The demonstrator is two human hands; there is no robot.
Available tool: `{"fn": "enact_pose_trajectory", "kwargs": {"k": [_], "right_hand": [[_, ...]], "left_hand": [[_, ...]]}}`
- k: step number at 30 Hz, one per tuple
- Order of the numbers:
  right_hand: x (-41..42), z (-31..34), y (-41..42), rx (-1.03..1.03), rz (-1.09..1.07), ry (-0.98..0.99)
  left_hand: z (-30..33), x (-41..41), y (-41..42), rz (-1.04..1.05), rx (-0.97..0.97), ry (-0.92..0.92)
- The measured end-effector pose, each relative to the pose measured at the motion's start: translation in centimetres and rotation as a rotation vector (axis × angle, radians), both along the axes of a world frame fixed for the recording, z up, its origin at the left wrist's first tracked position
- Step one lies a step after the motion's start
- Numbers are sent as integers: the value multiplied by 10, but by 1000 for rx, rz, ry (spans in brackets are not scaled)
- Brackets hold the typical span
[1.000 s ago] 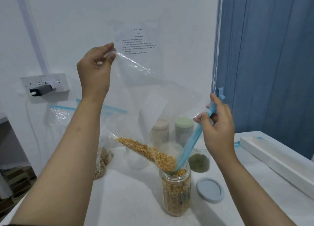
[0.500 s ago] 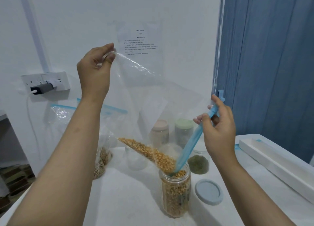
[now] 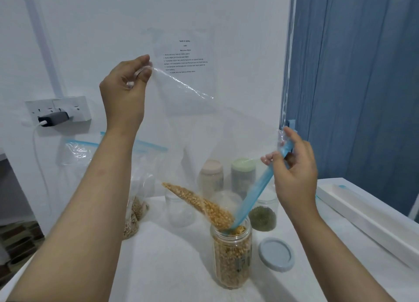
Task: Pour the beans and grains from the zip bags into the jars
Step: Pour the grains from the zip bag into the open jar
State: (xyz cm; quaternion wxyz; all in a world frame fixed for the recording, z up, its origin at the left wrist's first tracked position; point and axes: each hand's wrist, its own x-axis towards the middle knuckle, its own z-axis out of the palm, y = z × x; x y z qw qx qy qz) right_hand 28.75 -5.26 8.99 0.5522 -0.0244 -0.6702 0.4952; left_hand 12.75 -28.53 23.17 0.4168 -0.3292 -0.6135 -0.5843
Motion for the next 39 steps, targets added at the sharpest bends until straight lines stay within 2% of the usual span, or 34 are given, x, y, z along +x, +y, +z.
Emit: {"fn": "enact_pose_trajectory", "kwargs": {"k": [12, 23, 26, 31, 34, 39], "right_hand": [[1, -5, -3, -18, 14, 31], [1, -8, -7, -7, -31, -30], [0, -9, -9, 59, -94, -118], [0, -5, -9, 335, -433, -193], [-4, -1, -12, 492, -555, -286], [-17, 27, -25, 627, -492, -446]], "left_hand": [[-9, -2, -3, 9, 14, -26], [-10, 0, -2, -12, -17, -23], [-12, 0, -1, -19, -40, -9], [-11, 3, 1, -26, -37, 25], [-9, 4, 3, -31, -44, 46], [-6, 3, 7, -37, -53, 76]]}}
